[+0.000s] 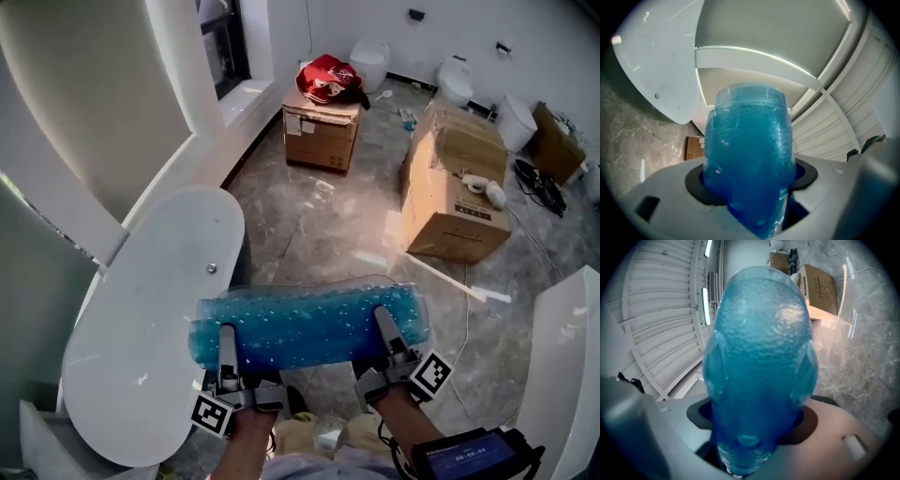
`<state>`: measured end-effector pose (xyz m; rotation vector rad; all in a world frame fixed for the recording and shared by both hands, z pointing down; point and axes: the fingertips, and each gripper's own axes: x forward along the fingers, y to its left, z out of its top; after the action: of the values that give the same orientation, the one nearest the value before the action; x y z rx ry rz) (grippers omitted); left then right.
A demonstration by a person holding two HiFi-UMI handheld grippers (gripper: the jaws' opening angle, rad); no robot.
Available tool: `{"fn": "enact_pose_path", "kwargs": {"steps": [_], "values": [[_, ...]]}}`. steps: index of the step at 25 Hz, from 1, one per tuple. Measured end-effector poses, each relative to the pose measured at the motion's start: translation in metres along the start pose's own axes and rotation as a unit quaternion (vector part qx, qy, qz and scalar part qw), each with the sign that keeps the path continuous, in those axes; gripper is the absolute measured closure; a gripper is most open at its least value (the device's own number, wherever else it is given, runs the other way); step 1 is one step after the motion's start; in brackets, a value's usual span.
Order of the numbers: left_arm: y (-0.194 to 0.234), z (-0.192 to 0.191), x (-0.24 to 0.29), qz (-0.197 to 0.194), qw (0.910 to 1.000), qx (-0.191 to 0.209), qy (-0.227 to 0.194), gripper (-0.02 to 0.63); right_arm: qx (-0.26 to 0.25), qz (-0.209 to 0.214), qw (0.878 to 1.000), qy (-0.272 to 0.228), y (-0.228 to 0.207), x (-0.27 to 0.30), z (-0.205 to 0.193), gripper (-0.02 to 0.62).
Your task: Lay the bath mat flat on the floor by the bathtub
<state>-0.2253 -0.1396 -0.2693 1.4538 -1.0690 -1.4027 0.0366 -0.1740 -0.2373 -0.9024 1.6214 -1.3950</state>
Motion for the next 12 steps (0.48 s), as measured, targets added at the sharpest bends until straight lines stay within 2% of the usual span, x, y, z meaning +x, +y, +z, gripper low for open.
{"fn": "enact_pose_path", "kwargs": {"steps": [7, 12], "values": [[0.028, -0.010, 0.057, -0.010, 0.9990, -0.020, 0.038, 0.276, -0.014, 0.004, 0.999, -0.043, -0.009, 0.031, 0.028, 0.265], [0.081, -0.034, 0.085, -0.001, 0.9981, -0.023, 0.057, 0.278, -0.009, -0.013, 0.998, -0.062, -0.059, 0.041, 0.059, 0.268]]}}
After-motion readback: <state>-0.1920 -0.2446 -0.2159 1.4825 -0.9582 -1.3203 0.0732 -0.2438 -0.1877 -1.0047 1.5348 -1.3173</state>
